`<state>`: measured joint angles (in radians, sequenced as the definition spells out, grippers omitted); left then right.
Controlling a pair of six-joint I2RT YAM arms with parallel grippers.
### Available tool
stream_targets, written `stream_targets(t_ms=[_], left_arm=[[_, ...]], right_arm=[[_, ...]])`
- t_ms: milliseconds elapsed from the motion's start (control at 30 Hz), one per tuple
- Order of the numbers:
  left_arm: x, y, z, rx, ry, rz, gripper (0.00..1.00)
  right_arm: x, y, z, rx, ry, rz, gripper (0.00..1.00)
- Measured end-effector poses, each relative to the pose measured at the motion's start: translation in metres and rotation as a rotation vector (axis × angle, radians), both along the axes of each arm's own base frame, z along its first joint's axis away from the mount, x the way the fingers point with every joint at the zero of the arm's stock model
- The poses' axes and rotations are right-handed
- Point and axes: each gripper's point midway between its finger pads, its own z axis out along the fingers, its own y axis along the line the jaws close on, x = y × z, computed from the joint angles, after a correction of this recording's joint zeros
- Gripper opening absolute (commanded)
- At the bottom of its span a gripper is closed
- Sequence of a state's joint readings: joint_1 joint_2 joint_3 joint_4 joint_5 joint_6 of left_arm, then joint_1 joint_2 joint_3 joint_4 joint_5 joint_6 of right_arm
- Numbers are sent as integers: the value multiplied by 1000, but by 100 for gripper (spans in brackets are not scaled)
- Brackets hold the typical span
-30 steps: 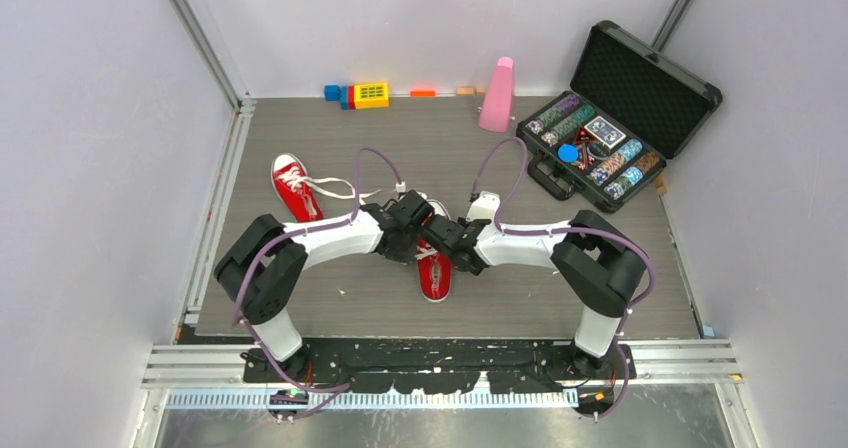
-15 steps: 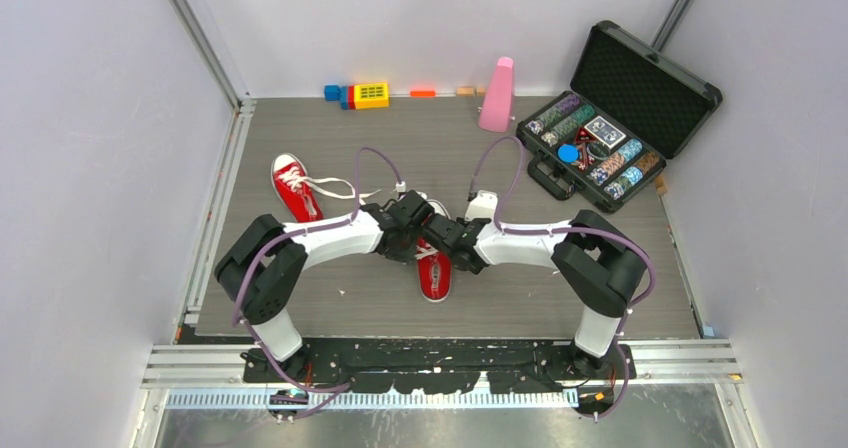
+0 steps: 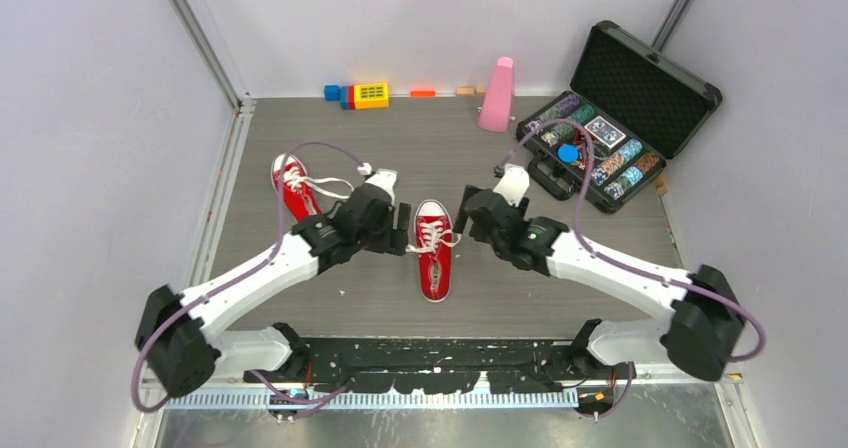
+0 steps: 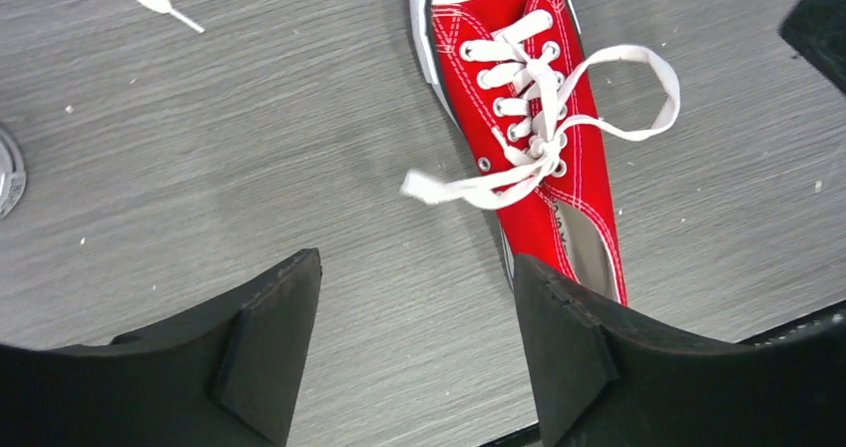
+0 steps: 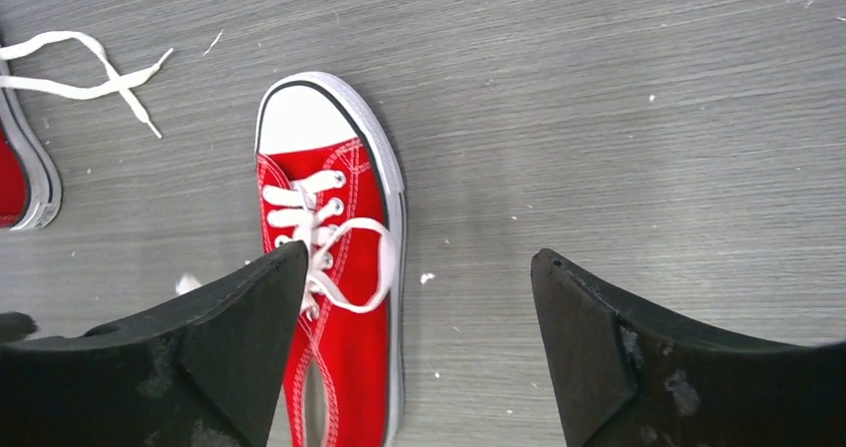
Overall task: Tie the shoes
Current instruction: Tie the shoelace on the shoe, then reset both arms
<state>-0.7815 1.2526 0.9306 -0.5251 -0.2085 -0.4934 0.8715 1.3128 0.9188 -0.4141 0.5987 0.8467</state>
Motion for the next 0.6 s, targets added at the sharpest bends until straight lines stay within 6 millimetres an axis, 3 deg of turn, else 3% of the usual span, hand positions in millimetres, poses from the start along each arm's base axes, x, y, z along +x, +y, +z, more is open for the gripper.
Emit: stream_targets(t_ms=[100,300,333,367,500,600], left_arm=[[-6,15,11,-56,-44,19,75],[-13,36,5,-126,-40,52,76],[-11,41,5,-149,-41,68,93],[-8,47,4,-173,-44,94,99],[2,78,3,-231,-88,202,100],[7,99,2,-236,-127,266,100]], right_arm=[[-7,-15,4,52,-18,28,90],[-9,-40,9,83,-41,43,90],[-10,-41,12,89,-52,51,90],[-10,-43,15,92,-63,56,90],[-11,-56,26,86,-124,55,90],[-11,-78,30,41,-181,11,93]])
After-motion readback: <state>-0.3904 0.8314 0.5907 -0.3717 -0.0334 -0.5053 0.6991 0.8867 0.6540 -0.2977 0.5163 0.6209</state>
